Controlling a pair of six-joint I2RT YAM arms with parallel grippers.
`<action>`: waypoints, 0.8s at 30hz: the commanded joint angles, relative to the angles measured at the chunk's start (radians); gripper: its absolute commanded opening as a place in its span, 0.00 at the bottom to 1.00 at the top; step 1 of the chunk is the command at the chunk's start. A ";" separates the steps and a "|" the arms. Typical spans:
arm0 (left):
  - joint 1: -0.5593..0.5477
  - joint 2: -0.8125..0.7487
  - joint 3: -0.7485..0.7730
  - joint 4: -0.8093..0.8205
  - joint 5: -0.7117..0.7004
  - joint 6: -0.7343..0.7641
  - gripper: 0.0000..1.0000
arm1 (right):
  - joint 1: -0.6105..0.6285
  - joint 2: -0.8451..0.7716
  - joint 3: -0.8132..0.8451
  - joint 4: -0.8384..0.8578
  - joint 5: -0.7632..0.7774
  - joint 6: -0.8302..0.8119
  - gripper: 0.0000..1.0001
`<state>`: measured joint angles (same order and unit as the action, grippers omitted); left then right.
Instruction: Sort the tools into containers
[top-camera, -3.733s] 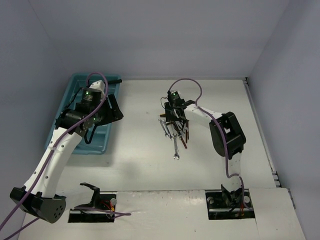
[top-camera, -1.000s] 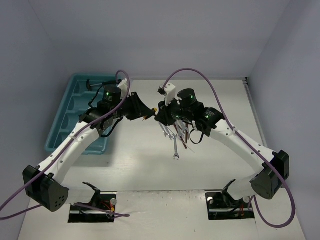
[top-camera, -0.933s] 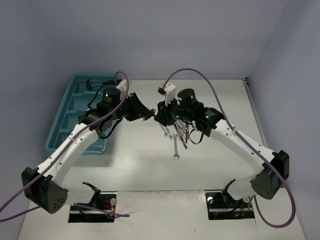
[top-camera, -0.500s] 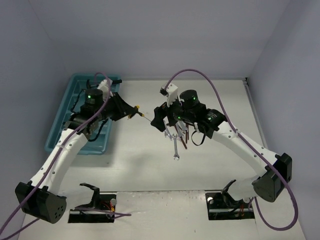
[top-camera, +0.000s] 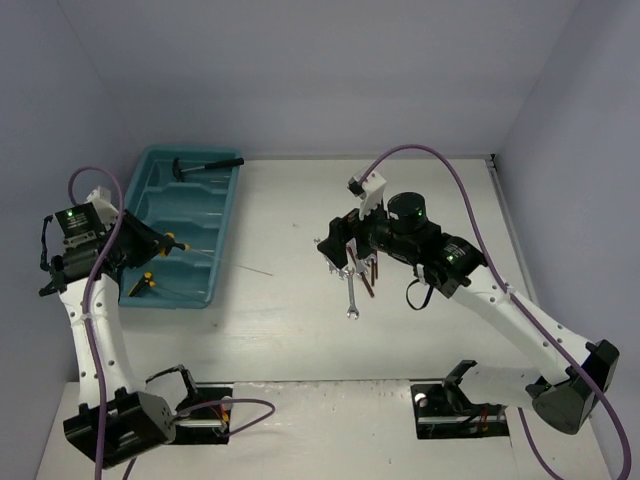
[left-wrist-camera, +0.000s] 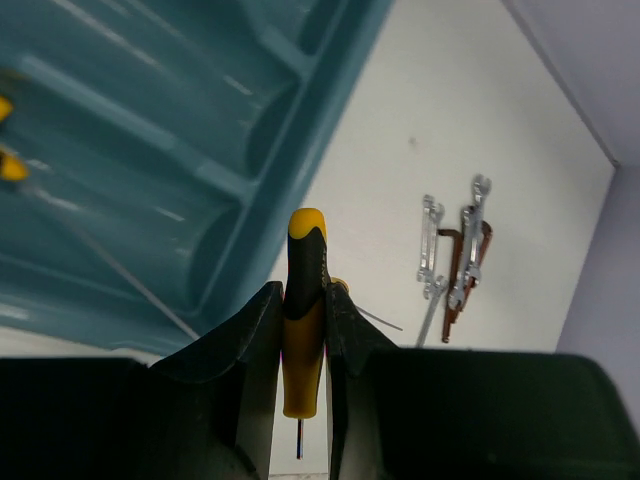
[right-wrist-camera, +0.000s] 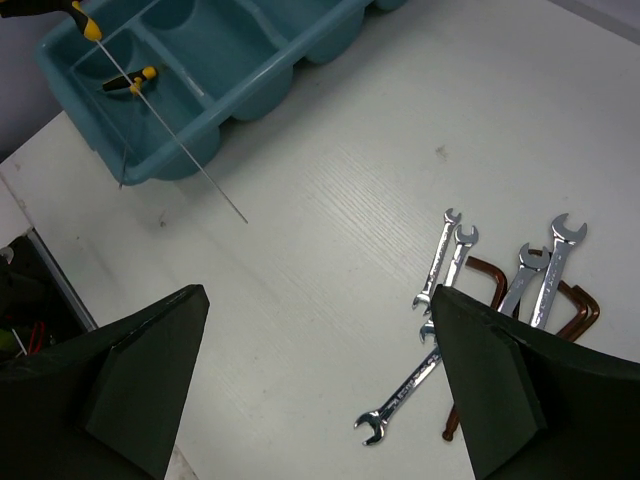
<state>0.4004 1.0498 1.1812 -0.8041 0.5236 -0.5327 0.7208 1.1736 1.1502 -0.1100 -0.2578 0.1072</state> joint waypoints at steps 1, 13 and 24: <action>0.110 0.048 0.007 -0.104 -0.024 0.134 0.00 | -0.003 -0.037 -0.029 0.044 0.025 0.028 0.92; 0.221 0.202 0.075 -0.147 -0.255 0.194 0.00 | -0.002 -0.059 -0.062 0.016 0.024 0.012 0.93; 0.224 0.286 0.109 -0.078 -0.416 0.100 0.00 | -0.003 -0.057 -0.081 0.016 0.034 0.012 0.93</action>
<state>0.6159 1.3257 1.2457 -0.9438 0.1973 -0.3823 0.7208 1.1404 1.0671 -0.1398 -0.2428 0.1230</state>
